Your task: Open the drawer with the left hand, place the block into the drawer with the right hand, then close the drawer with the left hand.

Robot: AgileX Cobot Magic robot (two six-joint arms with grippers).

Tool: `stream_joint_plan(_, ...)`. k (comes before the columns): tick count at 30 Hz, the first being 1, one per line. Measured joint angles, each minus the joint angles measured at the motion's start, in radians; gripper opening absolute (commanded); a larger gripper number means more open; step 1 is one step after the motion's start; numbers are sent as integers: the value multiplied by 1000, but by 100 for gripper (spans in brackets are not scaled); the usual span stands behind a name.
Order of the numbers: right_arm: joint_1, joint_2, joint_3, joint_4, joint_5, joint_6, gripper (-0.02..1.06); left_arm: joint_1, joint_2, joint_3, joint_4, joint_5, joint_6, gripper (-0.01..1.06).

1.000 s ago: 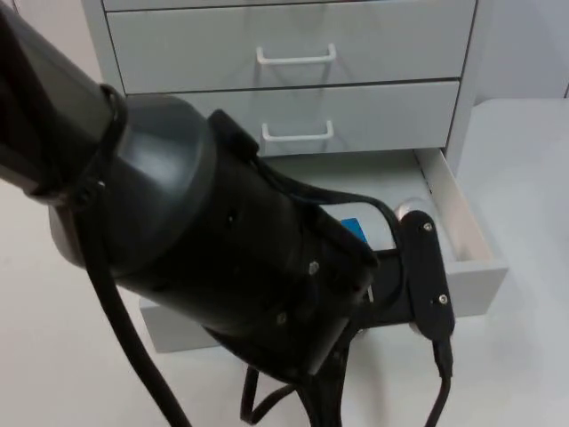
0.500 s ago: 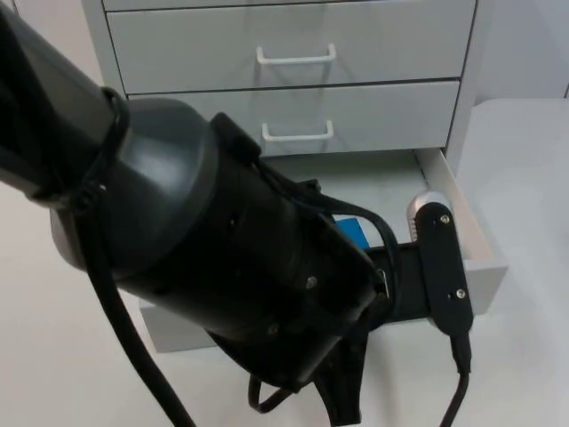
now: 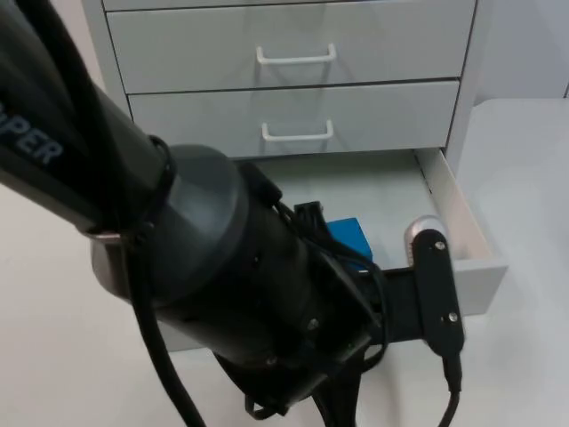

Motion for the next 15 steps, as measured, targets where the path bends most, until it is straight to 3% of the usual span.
stream_joint_plan(7, 0, 0, 2, 0, -3, 0, 72, 8, 3, 6, 80, -2, -124, 0)
stream_joint_plan(15, 0, 0, 56, 2, -70, 18, 72, 15, 3, 1, 87, 2, -150, 0)
